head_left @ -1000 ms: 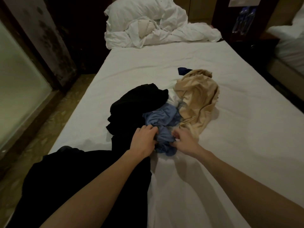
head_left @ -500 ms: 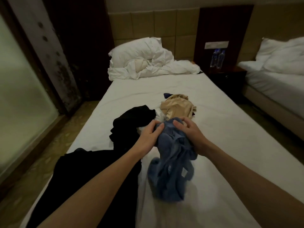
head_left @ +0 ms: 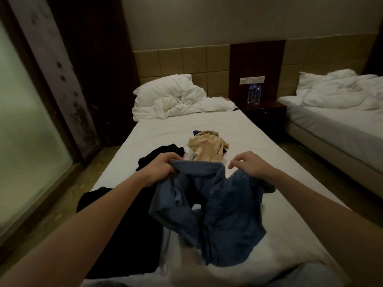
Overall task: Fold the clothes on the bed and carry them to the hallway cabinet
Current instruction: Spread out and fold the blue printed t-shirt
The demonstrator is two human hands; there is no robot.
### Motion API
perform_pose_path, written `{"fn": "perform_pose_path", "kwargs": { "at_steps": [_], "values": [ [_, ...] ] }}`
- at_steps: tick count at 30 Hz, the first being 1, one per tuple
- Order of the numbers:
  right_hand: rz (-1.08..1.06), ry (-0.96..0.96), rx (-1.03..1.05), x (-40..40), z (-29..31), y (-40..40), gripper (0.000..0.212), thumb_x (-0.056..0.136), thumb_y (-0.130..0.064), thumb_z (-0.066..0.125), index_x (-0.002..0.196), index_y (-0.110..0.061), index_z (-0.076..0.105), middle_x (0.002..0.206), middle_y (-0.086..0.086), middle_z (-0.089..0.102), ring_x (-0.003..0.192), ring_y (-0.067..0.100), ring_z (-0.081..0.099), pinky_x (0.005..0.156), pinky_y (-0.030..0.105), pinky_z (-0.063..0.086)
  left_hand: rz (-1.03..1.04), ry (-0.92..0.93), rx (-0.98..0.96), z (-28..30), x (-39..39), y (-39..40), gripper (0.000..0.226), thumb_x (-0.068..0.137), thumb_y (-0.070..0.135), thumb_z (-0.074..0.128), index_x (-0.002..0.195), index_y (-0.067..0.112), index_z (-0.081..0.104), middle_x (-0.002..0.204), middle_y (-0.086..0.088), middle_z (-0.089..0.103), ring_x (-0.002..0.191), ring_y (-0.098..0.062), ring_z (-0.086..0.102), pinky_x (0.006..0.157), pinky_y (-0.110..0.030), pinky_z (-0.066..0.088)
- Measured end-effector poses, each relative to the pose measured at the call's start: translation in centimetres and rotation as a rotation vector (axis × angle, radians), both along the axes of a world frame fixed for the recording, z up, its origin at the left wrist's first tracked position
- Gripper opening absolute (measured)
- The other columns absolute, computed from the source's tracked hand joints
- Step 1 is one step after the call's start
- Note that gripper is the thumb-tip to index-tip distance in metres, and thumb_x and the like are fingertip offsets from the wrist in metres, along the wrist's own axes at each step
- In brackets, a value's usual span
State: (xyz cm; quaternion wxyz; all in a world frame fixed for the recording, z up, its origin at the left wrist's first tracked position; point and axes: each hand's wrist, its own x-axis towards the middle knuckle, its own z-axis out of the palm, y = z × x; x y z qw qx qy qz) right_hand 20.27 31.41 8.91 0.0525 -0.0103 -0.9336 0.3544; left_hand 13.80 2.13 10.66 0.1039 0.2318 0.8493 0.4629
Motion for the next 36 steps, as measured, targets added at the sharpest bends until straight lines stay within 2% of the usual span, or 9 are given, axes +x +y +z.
{"fn": "perform_pose_path", "kwargs": {
  "at_steps": [5, 8, 14, 17, 21, 25, 28, 32, 36],
  "values": [
    [-0.161, 0.025, -0.181, 1.6, 1.4, 1.2, 0.031, 0.098, -0.032, 0.055, 0.085, -0.015, 0.076, 0.107, 0.013, 0.071, 0.103, 0.027, 0.063, 0.094, 0.04, 0.046, 0.177, 0.301, -0.322, -1.1, -0.8, -1.5, 0.006, 0.083, 0.004, 0.058, 0.086, 0.005, 0.062, 0.081, -0.013, 0.063, 0.081, -0.024, 0.058, 0.069, -0.033, 0.04],
    [-0.122, 0.061, -0.35, 2.0, 2.7, 0.5, 0.028, 0.098, -0.028, 0.056, 0.089, -0.01, 0.076, 0.1, 0.005, 0.07, 0.096, 0.016, 0.061, 0.085, 0.027, 0.046, 0.052, 0.134, -0.44, -2.3, -0.4, -0.9, 0.047, 0.077, 0.021, 0.072, 0.122, 0.02, 0.059, 0.111, -0.004, 0.064, 0.104, -0.02, 0.061, 0.09, -0.031, 0.05],
    [0.005, 0.124, -0.386, 0.7, 2.9, -4.0, 0.027, 0.098, -0.023, 0.057, 0.089, -0.006, 0.075, 0.094, 0.017, 0.07, 0.085, 0.021, 0.062, 0.082, 0.036, 0.048, -0.313, -0.076, -0.001, -3.8, 3.6, 6.1, 0.094, 0.078, 0.029, 0.084, 0.153, 0.034, 0.027, 0.14, 0.011, 0.051, 0.129, -0.004, 0.05, 0.099, -0.019, 0.044],
    [0.064, 0.139, -0.362, 0.3, 2.0, -5.7, 0.026, 0.101, -0.023, 0.052, 0.088, -0.011, 0.072, 0.087, -0.006, 0.067, 0.086, 0.004, 0.06, 0.08, 0.025, 0.046, -0.267, -0.007, 0.056, -5.4, 4.0, 9.1, 0.075, 0.077, 0.026, 0.085, 0.141, 0.026, 0.047, 0.132, 0.01, 0.06, 0.12, -0.009, 0.059, 0.099, -0.028, 0.052],
    [0.002, 0.175, -0.538, 0.6, -1.1, -5.6, 0.029, 0.102, -0.038, 0.048, 0.096, -0.014, 0.065, 0.094, 0.0, 0.065, 0.092, 0.015, 0.062, 0.078, 0.028, 0.049, 0.02, 0.045, 0.153, -6.9, 1.8, 8.6, 0.021, 0.082, 0.014, 0.078, 0.102, 0.016, 0.072, 0.102, -0.007, 0.073, 0.097, -0.023, 0.068, 0.091, -0.051, 0.053],
    [0.07, -0.129, -0.668, 1.6, -6.9, -4.3, 0.035, 0.094, -0.039, 0.061, 0.123, -0.021, 0.048, 0.11, -0.003, 0.06, 0.092, 0.004, 0.06, 0.063, 0.008, 0.046, 0.324, -0.195, 0.52, -6.0, 0.3, 6.7, 0.024, 0.078, 0.016, 0.082, 0.098, 0.009, 0.071, 0.1, -0.015, 0.073, 0.098, -0.033, 0.069, 0.091, -0.05, 0.056],
    [0.096, -0.289, -0.437, 1.2, -11.4, -4.4, 0.058, 0.081, -0.039, 0.078, 0.128, -0.025, 0.047, 0.112, 0.003, 0.064, 0.094, 0.015, 0.067, 0.066, 0.022, 0.052, 0.403, -0.29, 0.641, -5.2, -0.6, 5.5, 0.02, 0.083, 0.013, 0.077, 0.1, 0.003, 0.07, 0.098, -0.018, 0.073, 0.093, -0.032, 0.071, 0.083, -0.044, 0.059],
    [-0.007, -0.213, -0.458, -0.4, -12.9, -4.7, 0.009, 0.092, -0.018, 0.063, 0.099, -0.013, 0.064, 0.095, 0.01, 0.069, 0.085, 0.022, 0.066, 0.077, 0.043, 0.058, 0.377, -0.35, 0.679, -4.9, -1.7, 3.2, 0.021, 0.087, 0.01, 0.072, 0.106, 0.004, 0.069, 0.102, -0.017, 0.072, 0.094, -0.03, 0.071, 0.081, -0.04, 0.059],
    [-0.145, -0.089, -0.556, -2.1, -11.5, -3.4, 0.007, 0.091, -0.014, 0.059, 0.085, -0.018, 0.061, 0.089, 0.012, 0.068, 0.083, 0.027, 0.064, 0.072, 0.046, 0.055, 0.356, -0.325, 0.61, -4.8, -2.4, 0.3, 0.016, 0.086, 0.004, 0.07, 0.101, 0.008, 0.071, 0.104, -0.017, 0.072, 0.099, -0.034, 0.068, 0.09, -0.045, 0.055]
  ]
}}
